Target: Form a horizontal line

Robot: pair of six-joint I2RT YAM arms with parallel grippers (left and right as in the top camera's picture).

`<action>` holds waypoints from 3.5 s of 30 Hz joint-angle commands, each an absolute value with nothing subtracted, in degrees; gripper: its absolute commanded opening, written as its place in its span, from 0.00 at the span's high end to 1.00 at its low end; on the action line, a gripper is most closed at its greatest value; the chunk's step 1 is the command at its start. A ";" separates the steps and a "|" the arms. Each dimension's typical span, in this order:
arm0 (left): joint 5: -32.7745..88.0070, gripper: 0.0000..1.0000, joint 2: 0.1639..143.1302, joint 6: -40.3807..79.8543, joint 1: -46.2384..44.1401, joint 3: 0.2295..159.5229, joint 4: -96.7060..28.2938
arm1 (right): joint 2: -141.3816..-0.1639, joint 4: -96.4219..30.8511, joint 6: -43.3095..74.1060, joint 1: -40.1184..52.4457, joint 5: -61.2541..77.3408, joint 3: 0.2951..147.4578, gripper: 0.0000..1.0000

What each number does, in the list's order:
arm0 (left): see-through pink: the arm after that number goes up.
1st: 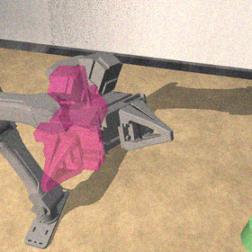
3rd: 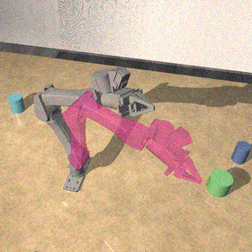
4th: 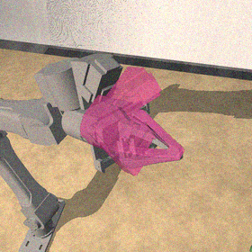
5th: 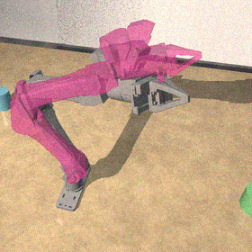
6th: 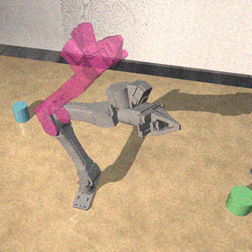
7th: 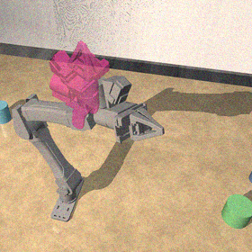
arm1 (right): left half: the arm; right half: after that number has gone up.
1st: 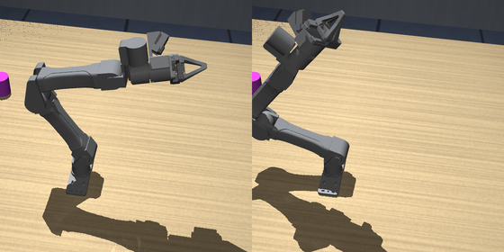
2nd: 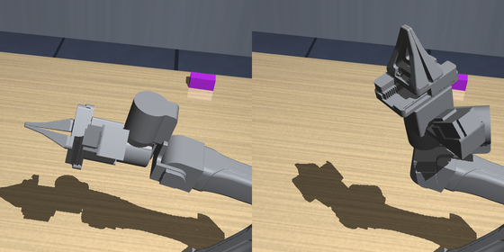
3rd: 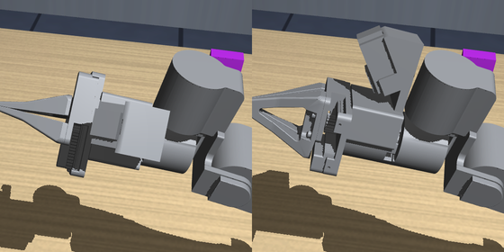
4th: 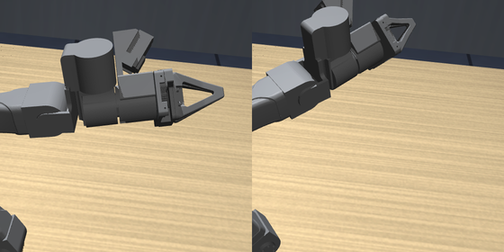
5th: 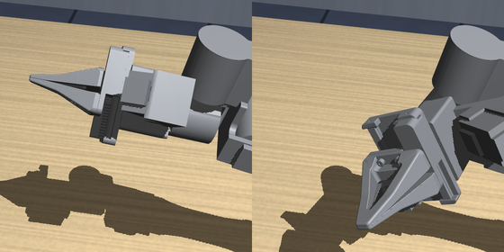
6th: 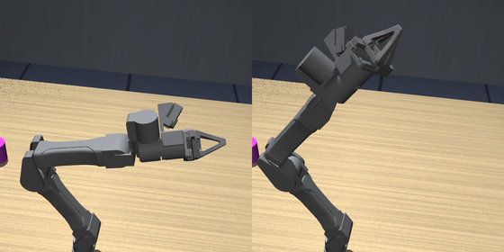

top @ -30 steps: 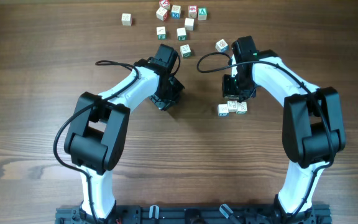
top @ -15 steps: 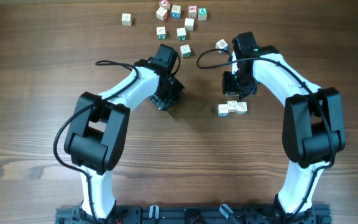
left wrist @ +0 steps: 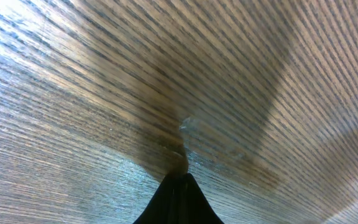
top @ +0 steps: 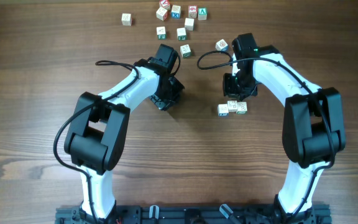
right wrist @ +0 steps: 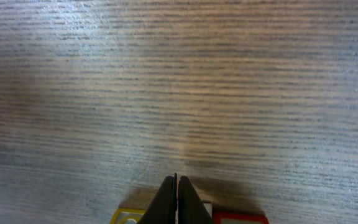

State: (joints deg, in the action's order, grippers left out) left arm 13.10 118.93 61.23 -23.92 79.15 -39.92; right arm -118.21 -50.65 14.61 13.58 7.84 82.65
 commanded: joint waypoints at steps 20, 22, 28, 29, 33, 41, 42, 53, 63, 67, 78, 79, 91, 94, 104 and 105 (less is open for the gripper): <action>7.33 0.96 121.82 61.95 -23.29 77.06 -41.43 | -119.07 -53.23 13.50 13.65 7.25 83.66 0.95; 7.33 0.96 121.82 61.95 -23.29 77.06 -41.43 | -119.04 -53.08 13.52 13.65 7.25 83.66 0.96; 7.33 0.96 121.82 61.95 -23.29 77.06 -41.43 | -119.04 -52.75 13.50 13.65 7.29 83.66 0.96; 7.33 0.96 121.82 61.95 -23.29 77.06 -41.43 | -119.04 -52.84 13.47 13.65 7.44 83.66 0.96; 7.33 0.96 121.82 61.95 -23.29 77.06 -41.41 | -119.07 -53.41 13.52 13.65 7.46 83.66 0.95; 7.33 0.96 121.82 61.95 -23.29 77.06 -41.41 | -119.04 -53.67 13.28 13.65 8.82 83.66 0.95; 7.33 0.96 121.82 61.95 -23.29 77.06 -41.41 | -119.07 -53.67 12.67 13.65 9.85 83.66 0.95; 7.33 0.96 121.82 61.95 -23.29 77.06 -41.43 | -119.07 -53.30 11.99 13.65 10.96 83.66 0.95; 7.33 0.96 121.82 61.95 -23.29 77.06 -41.43 | -119.07 -54.22 11.99 13.65 10.98 83.66 0.95; 7.33 0.96 121.82 61.95 -23.29 77.06 -41.43 | -119.07 -54.30 12.01 13.65 10.98 83.66 0.95; 7.31 0.96 121.82 61.95 -23.29 77.06 -41.43 | -119.07 -54.85 11.99 13.65 10.98 83.66 0.95; 7.31 0.96 121.82 61.95 -23.29 77.06 -41.43 | -119.07 -54.92 11.97 13.65 10.98 83.66 0.96; 7.33 0.96 121.82 61.95 -23.29 77.06 -41.41 | -119.07 -54.98 11.99 13.65 10.98 83.66 0.95; 7.33 0.96 121.82 61.95 -23.29 77.06 -41.41 | -119.07 -54.65 12.01 13.65 10.98 83.66 0.95; 7.31 0.96 121.82 61.95 -23.29 77.06 -41.41 | -119.07 -51.51 12.19 13.65 8.88 83.66 0.95; 7.31 0.96 121.82 61.95 -23.29 77.06 -41.41 | -119.07 -50.96 12.25 13.65 7.05 83.66 0.95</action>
